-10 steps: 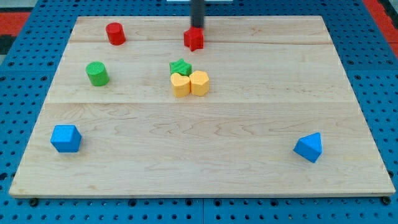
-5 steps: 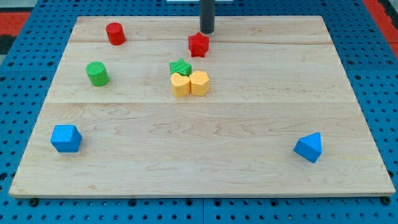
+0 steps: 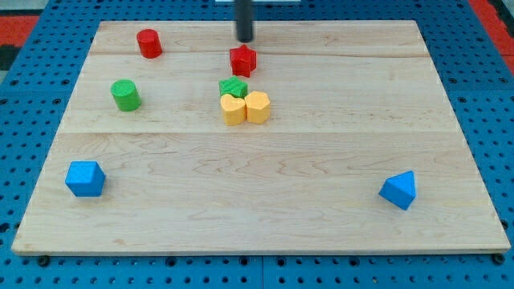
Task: Place red star in between green blocks
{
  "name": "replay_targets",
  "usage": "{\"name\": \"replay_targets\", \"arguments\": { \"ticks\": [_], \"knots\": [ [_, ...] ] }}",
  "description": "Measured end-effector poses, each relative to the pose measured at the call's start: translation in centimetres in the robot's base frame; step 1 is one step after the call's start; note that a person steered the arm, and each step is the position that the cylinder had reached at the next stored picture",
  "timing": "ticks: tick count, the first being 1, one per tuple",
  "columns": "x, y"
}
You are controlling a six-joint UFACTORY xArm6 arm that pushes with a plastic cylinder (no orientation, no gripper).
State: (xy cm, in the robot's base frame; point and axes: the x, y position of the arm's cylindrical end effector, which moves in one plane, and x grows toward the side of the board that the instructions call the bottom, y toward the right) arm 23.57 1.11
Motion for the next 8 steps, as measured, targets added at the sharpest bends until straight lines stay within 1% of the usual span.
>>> {"name": "replay_targets", "arguments": {
  "ticks": [1, 2, 3, 4, 5, 6, 7, 8],
  "knots": [
    [2.5, 3.2],
    [4.4, 0.0],
    [4.9, -4.3],
    [7.3, -7.4],
    [8.8, -9.7],
    [10.6, -10.6],
    [8.8, -13.2],
    [6.1, -14.4]
  ]
}}
